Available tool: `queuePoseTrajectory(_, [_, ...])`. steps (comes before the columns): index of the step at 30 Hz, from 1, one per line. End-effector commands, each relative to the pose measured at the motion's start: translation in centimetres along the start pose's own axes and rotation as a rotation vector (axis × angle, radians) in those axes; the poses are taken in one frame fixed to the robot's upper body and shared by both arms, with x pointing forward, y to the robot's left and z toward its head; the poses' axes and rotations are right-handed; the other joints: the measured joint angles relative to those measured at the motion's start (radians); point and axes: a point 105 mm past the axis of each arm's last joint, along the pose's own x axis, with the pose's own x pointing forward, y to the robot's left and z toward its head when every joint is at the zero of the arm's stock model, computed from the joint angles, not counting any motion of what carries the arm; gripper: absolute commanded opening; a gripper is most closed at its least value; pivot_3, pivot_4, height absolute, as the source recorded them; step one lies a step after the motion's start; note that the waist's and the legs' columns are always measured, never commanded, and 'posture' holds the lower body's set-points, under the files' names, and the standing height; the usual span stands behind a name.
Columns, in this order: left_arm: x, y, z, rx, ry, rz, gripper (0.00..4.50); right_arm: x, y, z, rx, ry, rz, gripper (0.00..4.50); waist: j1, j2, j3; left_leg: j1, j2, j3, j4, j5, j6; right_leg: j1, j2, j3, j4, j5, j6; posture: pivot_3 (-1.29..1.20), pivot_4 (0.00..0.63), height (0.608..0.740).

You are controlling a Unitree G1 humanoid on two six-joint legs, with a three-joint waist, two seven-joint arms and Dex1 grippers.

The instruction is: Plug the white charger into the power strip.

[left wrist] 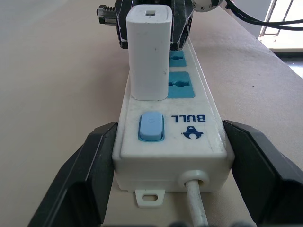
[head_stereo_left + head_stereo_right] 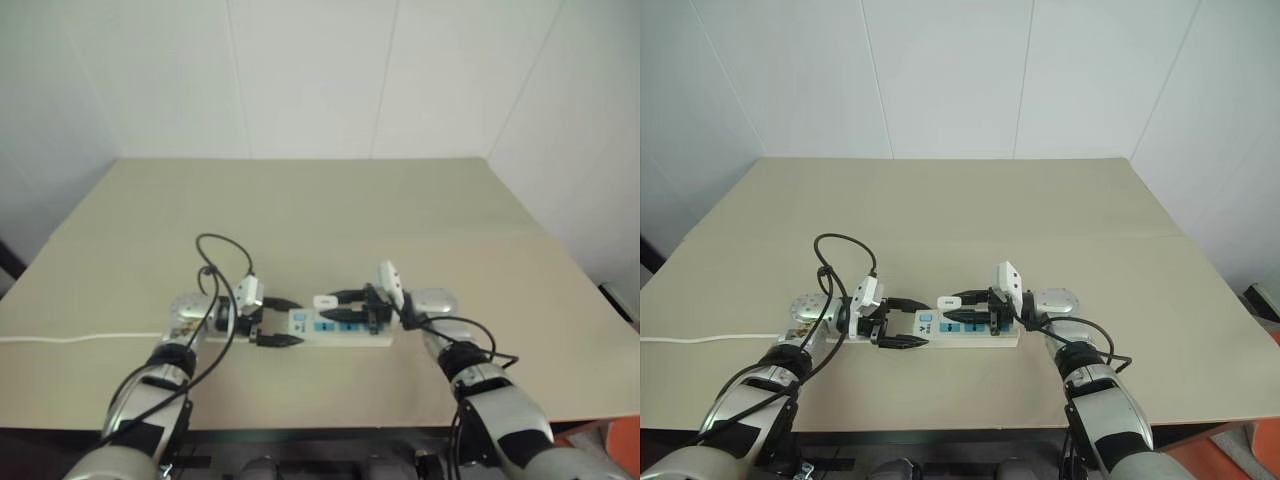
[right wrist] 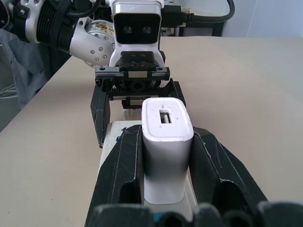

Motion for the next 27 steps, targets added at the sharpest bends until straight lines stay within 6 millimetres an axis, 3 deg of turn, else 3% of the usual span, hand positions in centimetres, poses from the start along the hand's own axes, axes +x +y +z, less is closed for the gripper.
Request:
queuePoseTrajectory(1, [0.2, -0.6, 0.4, 0.047, 0.009, -0.071, 3.22, -3.2, 1.2, -6.2, 0.206, 0.236, -0.108, 1.47, -0.001, 0.000, 0.000, 0.000, 0.000, 0.000, 0.000, 0.000, 0.000, 0.000, 0.000, 0.000, 0.000, 0.000, 0.000, 0.00, 0.150, 0.740])
queuePoseTrajectory(10, [0.3, -0.6, 0.4, 0.047, 0.009, -0.072, 3.22, -3.4, 1.1, -5.2, 0.144, 0.199, -0.088, 4.30, 0.000, -0.007, -0.004, -0.001, 0.000, 0.000, -0.001, 0.000, 0.000, -0.001, 0.000, 0.000, -0.001, 0.000, -0.002, 0.00, 0.150, 0.740])
queuePoseTrajectory(22, [0.4, -0.2, 0.9, 0.041, -0.010, -0.062, 3.22, -4.8, 2.1, -3.4, 0.048, 0.151, 0.016, 4.41, 0.019, -0.007, -0.004, -0.003, 0.000, 0.000, -0.002, -0.004, -0.004, -0.002, 0.000, -0.001, -0.002, -0.002, -0.005, 0.00, 0.150, 0.740])
queuePoseTrajectory(24, [0.5, 0.1, 1.5, 0.043, -0.033, -0.053, 3.92, -5.4, 2.2, -2.8, 0.041, 0.140, 0.036, 4.50, 0.020, -0.007, -0.004, -0.003, 0.000, 0.000, -0.002, -0.004, -0.004, -0.002, 0.000, -0.001, -0.002, -0.003, -0.005, 0.00, 0.150, 0.740])
queuePoseTrajectory(27, [0.5, 0.3, 2.2, 0.046, -0.069, -0.047, 4.45, -5.9, 2.3, -2.2, 0.038, 0.133, 0.052, 4.50, 0.022, -0.007, -0.003, -0.004, 0.000, 0.000, -0.001, -0.005, -0.004, -0.003, 0.000, -0.001, -0.002, -0.003, -0.005, 0.00, 0.150, 0.740])
